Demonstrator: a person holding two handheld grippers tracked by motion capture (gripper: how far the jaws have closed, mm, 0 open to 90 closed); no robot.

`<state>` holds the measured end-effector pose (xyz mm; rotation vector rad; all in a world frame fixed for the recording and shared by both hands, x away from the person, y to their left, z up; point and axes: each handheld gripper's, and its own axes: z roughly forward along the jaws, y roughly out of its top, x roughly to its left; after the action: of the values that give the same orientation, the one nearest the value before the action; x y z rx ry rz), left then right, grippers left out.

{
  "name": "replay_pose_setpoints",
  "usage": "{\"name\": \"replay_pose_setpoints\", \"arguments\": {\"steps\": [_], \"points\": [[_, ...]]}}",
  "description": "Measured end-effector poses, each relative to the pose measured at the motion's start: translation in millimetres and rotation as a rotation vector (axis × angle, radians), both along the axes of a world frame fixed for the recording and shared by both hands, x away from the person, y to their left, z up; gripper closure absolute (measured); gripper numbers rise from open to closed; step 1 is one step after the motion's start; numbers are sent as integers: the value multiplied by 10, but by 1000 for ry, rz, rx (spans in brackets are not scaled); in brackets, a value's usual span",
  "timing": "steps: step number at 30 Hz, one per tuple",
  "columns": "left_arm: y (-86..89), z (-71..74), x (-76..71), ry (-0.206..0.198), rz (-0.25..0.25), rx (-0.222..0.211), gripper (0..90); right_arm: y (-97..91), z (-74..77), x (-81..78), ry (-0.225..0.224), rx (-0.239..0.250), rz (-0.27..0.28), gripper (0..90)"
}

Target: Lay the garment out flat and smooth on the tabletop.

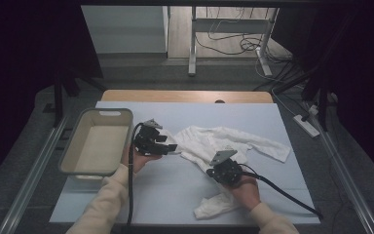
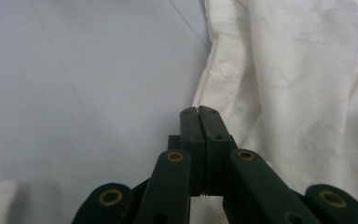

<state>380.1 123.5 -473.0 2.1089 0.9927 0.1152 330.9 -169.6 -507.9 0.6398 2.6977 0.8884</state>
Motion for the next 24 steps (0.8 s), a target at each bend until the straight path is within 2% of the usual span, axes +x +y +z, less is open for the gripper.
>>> {"name": "replay_pose_setpoints", "arguments": {"steps": [15,19,24], "points": [[13,4,-4,-2,3,-1,376,13,-3,-260,65,20,79,889],[7,6,-6,-2,2,0,376,23,-6,-269,89,46,86,890],[22,5,-1,-2,2,0,376,26,-5,-290,100,50,96,892]]}}
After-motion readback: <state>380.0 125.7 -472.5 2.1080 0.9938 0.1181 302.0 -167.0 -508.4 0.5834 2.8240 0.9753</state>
